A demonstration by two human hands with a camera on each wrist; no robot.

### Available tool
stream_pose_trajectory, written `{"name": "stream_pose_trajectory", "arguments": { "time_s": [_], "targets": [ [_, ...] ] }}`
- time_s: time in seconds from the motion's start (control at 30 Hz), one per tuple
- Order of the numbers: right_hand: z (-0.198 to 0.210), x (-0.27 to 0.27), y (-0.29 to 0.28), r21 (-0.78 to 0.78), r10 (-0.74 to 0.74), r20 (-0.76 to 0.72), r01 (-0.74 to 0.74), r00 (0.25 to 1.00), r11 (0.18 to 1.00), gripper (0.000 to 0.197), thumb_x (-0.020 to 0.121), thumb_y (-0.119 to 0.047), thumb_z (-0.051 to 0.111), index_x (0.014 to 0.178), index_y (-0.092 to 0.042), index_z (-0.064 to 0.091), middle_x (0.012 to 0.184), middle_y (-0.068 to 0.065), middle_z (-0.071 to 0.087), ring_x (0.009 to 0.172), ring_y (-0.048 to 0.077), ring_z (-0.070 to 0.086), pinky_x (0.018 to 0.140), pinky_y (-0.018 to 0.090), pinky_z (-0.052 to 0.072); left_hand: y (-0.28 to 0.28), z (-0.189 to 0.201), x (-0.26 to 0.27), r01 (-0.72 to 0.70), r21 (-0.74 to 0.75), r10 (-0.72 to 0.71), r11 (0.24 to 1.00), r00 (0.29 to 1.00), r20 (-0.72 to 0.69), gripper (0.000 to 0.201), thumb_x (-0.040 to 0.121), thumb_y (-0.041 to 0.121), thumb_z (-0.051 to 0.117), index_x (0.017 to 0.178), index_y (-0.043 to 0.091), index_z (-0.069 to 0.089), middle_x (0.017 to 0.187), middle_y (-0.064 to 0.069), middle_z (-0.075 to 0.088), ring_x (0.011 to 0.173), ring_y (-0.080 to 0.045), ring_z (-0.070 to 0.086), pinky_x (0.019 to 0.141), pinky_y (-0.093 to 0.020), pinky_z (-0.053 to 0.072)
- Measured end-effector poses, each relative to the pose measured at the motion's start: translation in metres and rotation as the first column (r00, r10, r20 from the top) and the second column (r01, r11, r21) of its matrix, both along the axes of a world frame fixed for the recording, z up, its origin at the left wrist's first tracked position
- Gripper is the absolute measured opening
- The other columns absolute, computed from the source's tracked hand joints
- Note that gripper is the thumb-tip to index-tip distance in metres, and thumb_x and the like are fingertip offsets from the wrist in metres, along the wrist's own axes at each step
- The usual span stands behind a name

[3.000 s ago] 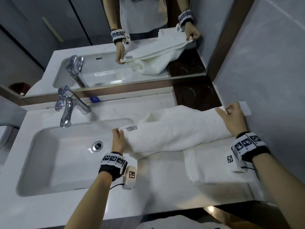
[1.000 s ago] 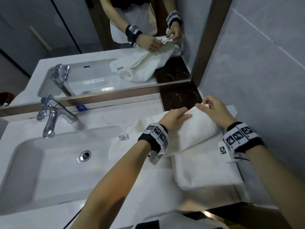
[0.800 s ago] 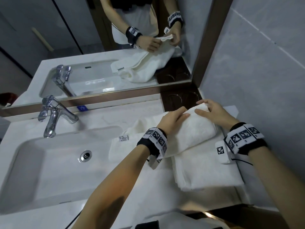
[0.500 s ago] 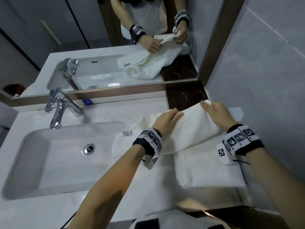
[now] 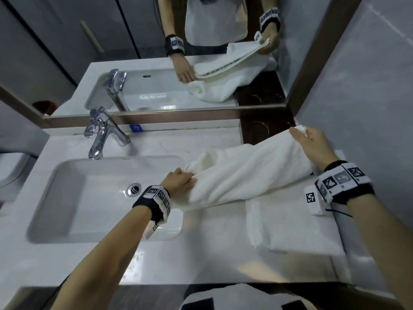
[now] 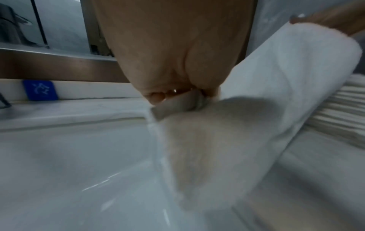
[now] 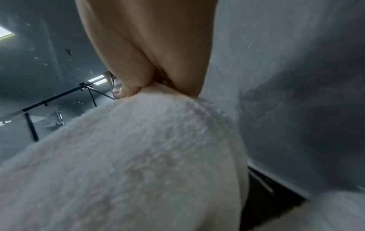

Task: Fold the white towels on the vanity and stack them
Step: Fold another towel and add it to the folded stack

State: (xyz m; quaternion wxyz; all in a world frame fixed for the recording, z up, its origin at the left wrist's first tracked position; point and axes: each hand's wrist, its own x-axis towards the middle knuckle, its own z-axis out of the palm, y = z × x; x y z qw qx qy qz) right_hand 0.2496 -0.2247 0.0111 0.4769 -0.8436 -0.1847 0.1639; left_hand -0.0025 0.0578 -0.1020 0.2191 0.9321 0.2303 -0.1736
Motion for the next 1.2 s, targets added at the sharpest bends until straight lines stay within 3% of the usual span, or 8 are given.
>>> {"name": "stream_pose_trajectory", "arguments": {
  "time_s": [0.17, 0.3, 0.43, 0.6, 0.73, 0.9, 1.07, 1.2],
  "targets": [
    [0.000, -0.001, 0.001, -0.035, 0.028, 0.013, -0.028, 1.000, 0.999, 0.027, 0.092, -0.042, 0.053, 0.074, -0.023, 0.060, 0.074, -0.012, 0.062, 0.068, 0.001, 0.057, 0.056, 0.021, 0.039, 0.003, -0.003, -0.012, -0.018, -0.019, 0.019, 1.000, 0.999, 0.029, 0.027, 0.096, 0.041, 0.041, 0.103, 0.015, 0.044, 0.109, -0.008, 0.056, 0.116, -0.026, 0.036, 0.100, -0.038, 0.025],
    [0.001, 0.006, -0.004, -0.019, -0.029, 0.030, 0.029, 0.999, 0.999, 0.027, 0.092, -0.044, 0.051, 0.082, -0.021, 0.060, 0.077, -0.008, 0.061, 0.072, 0.009, 0.054, 0.063, 0.026, 0.041, 0.016, 0.030, -0.016, -0.158, -0.219, 0.198, 0.963, 0.964, 0.175, 0.038, 0.093, 0.053, 0.042, 0.086, 0.017, 0.032, 0.094, -0.006, 0.051, 0.088, -0.025, 0.050, 0.077, -0.038, 0.039],
    [0.010, 0.009, -0.001, 0.037, -0.066, 0.059, 0.063, 0.996, 0.997, 0.031, 0.096, -0.037, 0.048, 0.097, -0.009, 0.061, 0.083, 0.001, 0.060, 0.073, 0.012, 0.052, 0.060, 0.022, 0.042, 0.030, 0.070, -0.019, -0.094, -0.219, 0.161, 0.971, 0.936, 0.312, 0.041, 0.092, 0.061, 0.027, 0.084, 0.021, 0.029, 0.080, 0.000, 0.051, 0.070, -0.017, 0.048, 0.064, -0.032, 0.040],
    [0.016, 0.013, 0.009, 0.032, -0.097, 0.073, 0.095, 0.993, 0.995, 0.038, 0.095, -0.036, 0.050, 0.099, 0.000, 0.061, 0.087, 0.007, 0.058, 0.065, 0.007, 0.049, 0.053, 0.012, 0.042, 0.045, 0.090, -0.012, -0.085, -0.157, 0.144, 0.984, 0.899, 0.413, 0.024, 0.094, 0.037, 0.052, 0.084, 0.016, 0.047, 0.067, 0.009, 0.046, 0.062, -0.005, 0.043, 0.057, -0.015, 0.036],
    [0.010, 0.018, 0.005, -0.114, -0.104, 0.081, 0.113, 0.991, 0.987, 0.054, 0.087, -0.057, 0.050, 0.086, -0.004, 0.062, 0.087, 0.013, 0.065, 0.081, 0.025, 0.058, 0.077, 0.035, 0.047, 0.047, 0.083, -0.014, -0.109, -0.251, 0.203, 0.962, 0.899, 0.387, 0.032, 0.092, 0.032, 0.057, 0.069, 0.012, 0.048, 0.060, 0.006, 0.039, 0.056, -0.010, 0.035, 0.052, -0.019, 0.028],
    [-0.002, 0.025, 0.003, -0.225, -0.131, 0.037, 0.136, 0.991, 0.965, 0.069, 0.083, -0.064, 0.051, 0.084, 0.004, 0.062, 0.095, 0.024, 0.068, 0.091, 0.037, 0.063, 0.075, 0.036, 0.043, 0.053, 0.079, -0.012, -0.134, -0.298, 0.242, 0.945, 0.900, 0.363, 0.043, 0.094, 0.032, 0.053, 0.058, 0.012, 0.044, 0.056, 0.003, 0.038, 0.049, -0.004, 0.033, 0.048, -0.014, 0.028],
    [-0.019, 0.027, 0.005, -0.362, -0.160, -0.062, 0.127, 0.985, 0.924, 0.071, 0.084, -0.063, 0.051, 0.089, 0.006, 0.064, 0.104, 0.023, 0.066, 0.100, 0.037, 0.059, 0.092, 0.043, 0.044, 0.039, 0.046, -0.010, -0.320, -0.576, 0.509, 0.752, 0.837, 0.200, 0.033, 0.090, 0.030, 0.060, 0.074, 0.000, 0.059, 0.069, -0.010, 0.048, 0.064, -0.017, 0.043, 0.060, -0.027, 0.034],
    [-0.028, 0.029, 0.001, -0.352, -0.159, -0.140, 0.101, 0.977, 0.930, 0.060, 0.084, -0.058, 0.055, 0.090, 0.000, 0.067, 0.107, 0.020, 0.067, 0.102, 0.035, 0.060, 0.095, 0.042, 0.045, 0.031, 0.022, -0.013, -0.477, -0.756, 0.694, 0.448, 0.719, -0.043, 0.020, 0.087, 0.015, 0.065, 0.095, -0.003, 0.063, 0.086, -0.011, 0.062, 0.075, -0.019, 0.057, 0.063, -0.020, 0.050]
  ]
}}
